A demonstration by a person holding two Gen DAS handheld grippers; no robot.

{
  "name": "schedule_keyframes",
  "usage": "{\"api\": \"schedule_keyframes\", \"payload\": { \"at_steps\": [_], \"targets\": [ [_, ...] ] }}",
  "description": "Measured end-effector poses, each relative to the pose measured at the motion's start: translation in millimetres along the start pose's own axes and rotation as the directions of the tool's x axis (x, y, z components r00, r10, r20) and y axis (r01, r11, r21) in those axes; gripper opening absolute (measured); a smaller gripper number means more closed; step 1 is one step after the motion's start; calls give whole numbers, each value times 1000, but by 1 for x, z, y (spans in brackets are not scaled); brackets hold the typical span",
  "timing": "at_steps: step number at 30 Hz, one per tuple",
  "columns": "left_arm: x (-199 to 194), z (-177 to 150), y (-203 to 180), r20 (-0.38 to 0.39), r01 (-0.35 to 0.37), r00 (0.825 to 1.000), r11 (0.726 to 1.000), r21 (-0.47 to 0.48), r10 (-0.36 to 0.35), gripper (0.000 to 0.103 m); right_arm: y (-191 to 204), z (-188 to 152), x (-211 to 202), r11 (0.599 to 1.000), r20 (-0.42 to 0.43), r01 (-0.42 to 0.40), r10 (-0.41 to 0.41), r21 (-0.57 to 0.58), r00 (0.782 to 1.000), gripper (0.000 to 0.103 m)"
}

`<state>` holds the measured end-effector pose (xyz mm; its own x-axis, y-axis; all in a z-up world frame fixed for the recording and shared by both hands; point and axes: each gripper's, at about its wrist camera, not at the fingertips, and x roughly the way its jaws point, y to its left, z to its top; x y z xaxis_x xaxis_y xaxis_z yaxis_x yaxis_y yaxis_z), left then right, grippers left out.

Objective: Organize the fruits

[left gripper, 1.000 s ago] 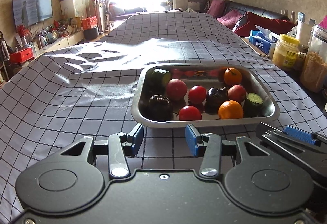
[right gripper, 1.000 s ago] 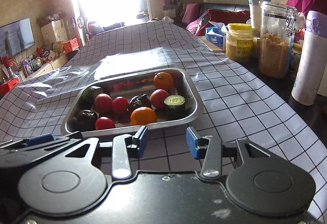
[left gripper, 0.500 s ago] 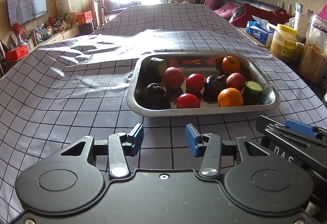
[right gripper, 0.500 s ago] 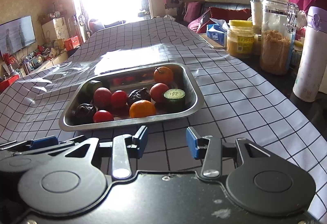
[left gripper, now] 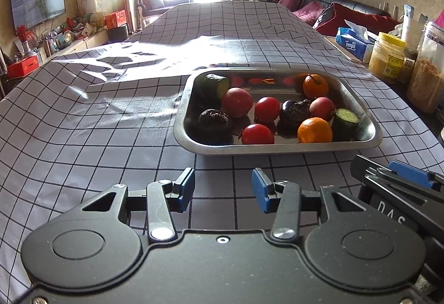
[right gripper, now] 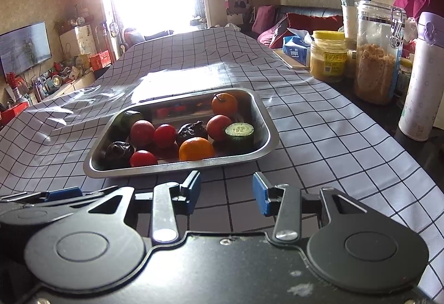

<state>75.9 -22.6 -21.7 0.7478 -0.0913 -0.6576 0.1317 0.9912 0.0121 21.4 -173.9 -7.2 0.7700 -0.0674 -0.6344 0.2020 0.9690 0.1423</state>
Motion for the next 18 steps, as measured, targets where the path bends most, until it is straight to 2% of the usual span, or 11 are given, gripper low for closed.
{"api": "schedule_keyframes", "payload": {
  "at_steps": [18],
  "targets": [
    [-1, -1, 0, 6, -4, 1000, 1000, 0, 4, 54, 2, -1, 0, 1000, 3, 0, 0, -13, 1000, 45]
  ]
}}
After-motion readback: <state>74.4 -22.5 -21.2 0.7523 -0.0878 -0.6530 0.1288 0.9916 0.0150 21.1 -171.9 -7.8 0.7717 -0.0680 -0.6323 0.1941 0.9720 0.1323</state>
